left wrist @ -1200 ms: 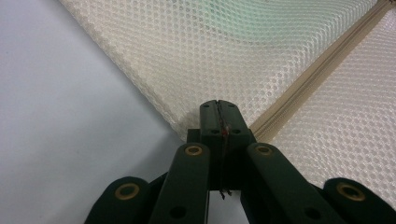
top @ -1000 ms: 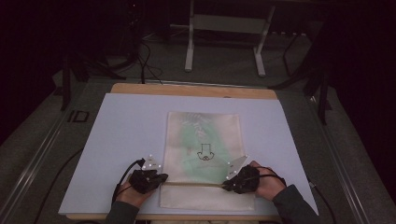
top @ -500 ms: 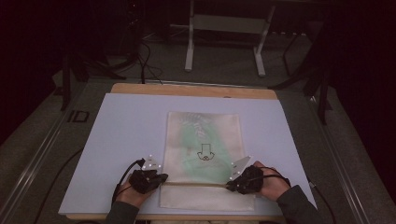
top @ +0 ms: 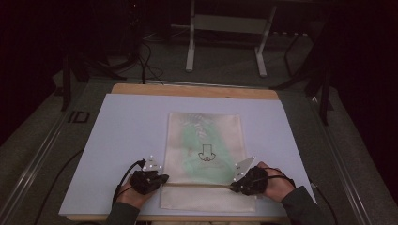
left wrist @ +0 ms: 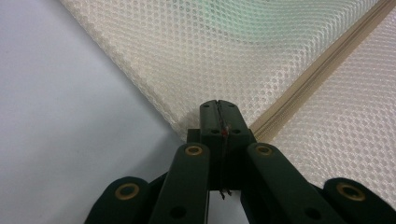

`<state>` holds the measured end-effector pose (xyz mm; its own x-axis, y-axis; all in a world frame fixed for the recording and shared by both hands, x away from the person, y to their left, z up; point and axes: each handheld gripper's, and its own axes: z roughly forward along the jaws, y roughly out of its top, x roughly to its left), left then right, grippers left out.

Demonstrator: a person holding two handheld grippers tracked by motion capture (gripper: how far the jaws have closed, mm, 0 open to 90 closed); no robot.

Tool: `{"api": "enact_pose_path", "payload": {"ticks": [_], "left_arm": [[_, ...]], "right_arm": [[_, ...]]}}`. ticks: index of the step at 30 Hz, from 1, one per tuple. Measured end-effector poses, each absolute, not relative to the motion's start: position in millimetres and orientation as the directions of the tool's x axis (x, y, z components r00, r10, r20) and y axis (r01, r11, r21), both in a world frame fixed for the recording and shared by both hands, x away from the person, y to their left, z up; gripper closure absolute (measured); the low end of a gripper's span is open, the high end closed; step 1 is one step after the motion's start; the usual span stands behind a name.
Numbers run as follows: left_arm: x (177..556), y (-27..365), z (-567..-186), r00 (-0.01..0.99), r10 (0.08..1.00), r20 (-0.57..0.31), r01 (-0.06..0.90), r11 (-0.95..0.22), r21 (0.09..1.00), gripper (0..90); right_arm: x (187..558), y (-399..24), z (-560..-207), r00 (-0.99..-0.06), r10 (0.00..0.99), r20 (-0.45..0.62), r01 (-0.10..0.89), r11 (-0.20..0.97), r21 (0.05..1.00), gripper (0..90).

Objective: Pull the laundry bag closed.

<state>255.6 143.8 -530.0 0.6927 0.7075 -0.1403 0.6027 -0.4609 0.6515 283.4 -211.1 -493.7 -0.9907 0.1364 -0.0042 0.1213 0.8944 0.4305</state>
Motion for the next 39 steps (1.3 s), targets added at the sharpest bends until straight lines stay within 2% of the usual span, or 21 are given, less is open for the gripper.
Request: {"api": "enact_pose_path", "payload": {"ticks": [39], "left_arm": [[255.5,143.9,-529.9,0.693,0.707,-0.142,0.604,-0.461,0.65,89.3]], "right_arm": [[283.3,-231.2,-488.5,-0.988,0.155,0.012,0.146,0.899,0.413,82.5]]}}
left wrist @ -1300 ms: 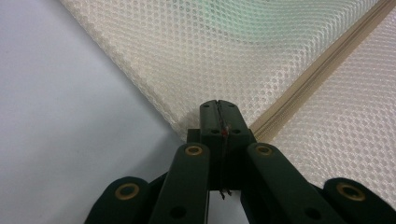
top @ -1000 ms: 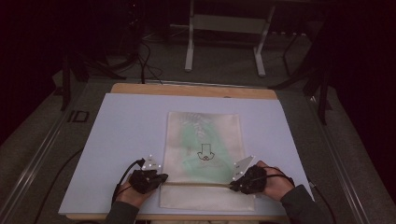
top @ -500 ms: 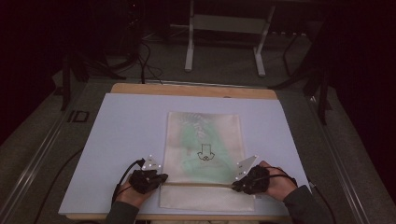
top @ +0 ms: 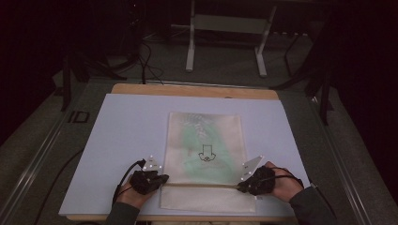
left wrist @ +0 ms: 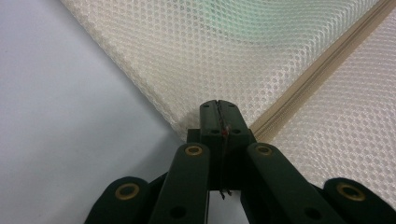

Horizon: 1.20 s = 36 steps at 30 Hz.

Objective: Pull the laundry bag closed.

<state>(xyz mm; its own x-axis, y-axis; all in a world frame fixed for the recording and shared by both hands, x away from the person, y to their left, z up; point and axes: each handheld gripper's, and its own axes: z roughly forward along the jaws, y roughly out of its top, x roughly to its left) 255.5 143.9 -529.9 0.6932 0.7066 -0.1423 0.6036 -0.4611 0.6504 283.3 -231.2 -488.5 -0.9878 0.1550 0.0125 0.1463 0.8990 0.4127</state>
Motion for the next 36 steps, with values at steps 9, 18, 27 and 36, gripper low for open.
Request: {"api": "enact_pose_path", "payload": {"ticks": [9,18,27,36], "left_arm": [[255.5,143.9,-529.9,0.694,0.706,-0.141,0.603,-0.463,0.65,89.4],[255.6,143.8,-529.8,0.695,0.705,-0.141,0.603,-0.464,0.649,89.4],[255.4,143.8,-529.8,0.695,0.705,-0.141,0.603,-0.464,0.649,89.3],[256.2,147.2,-531.4,0.687,0.704,-0.18,0.615,-0.431,0.66,89.1]], "right_arm": [[284.4,-233.2,-488.6,-0.989,0.15,0.014,0.143,0.9,0.413,82.5],[283.9,-244.3,-487.9,-0.985,0.17,0.016,0.162,0.899,0.406,82.5],[284.3,-261.8,-489.4,-0.978,0.205,0.024,0.197,0.895,0.4,82.5],[284.3,-265.7,-493.2,-0.973,0.227,0.044,0.224,0.874,0.432,73.8]]}}
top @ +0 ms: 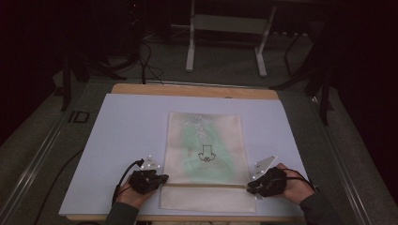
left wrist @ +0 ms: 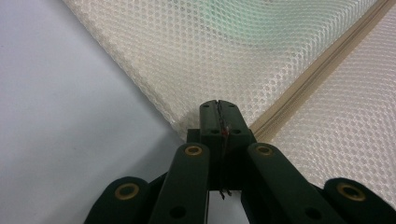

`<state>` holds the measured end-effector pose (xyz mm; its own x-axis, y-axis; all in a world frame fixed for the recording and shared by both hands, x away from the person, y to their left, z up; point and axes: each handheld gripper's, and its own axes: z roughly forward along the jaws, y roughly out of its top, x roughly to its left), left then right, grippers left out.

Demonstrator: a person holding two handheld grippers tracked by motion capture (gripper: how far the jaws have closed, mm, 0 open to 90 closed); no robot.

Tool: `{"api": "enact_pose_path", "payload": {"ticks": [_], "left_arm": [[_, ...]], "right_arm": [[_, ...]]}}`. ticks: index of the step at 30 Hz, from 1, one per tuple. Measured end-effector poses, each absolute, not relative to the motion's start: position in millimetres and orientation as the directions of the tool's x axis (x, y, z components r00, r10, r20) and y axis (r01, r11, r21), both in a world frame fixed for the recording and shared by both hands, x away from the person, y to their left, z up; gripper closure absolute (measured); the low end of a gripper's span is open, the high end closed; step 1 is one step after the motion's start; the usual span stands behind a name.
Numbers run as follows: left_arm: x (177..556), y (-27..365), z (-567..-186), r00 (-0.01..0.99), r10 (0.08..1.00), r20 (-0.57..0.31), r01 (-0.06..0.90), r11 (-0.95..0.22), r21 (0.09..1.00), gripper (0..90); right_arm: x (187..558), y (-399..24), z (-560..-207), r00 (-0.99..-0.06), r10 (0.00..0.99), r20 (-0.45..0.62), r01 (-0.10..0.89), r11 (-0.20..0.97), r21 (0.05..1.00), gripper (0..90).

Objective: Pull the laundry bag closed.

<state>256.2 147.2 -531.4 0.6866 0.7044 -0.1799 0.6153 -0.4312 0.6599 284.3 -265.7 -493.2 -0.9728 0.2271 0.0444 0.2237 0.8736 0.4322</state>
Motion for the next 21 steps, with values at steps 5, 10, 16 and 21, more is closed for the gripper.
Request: {"api": "enact_pose_path", "payload": {"ticks": [5,10,16,21], "left_arm": [[257.1,149.3,-531.8,0.688,0.698,-0.197,0.62,-0.425,0.66,88.7],[254.7,148.2,-530.1,0.698,0.695,-0.171,0.601,-0.44,0.667,88.2],[253.1,152.0,-527.1,0.693,0.705,-0.149,0.588,-0.435,0.682,87.9],[254.7,162.9,-524.4,0.649,0.749,-0.134,0.598,-0.393,0.698,86.0]], "right_arm": [[280.0,-272.1,-493.6,-0.962,0.267,0.059,0.26,0.826,0.5,65.9],[279.0,-277.4,-491.2,-0.95,0.307,0.059,0.285,0.774,0.566,58.9],[282.9,-287.0,-491.0,-0.911,0.408,0.055,0.357,0.717,0.598,52.6],[286.0,-295.3,-495.8,-0.872,0.488,0.036,0.403,0.673,0.62,50.9]]}}
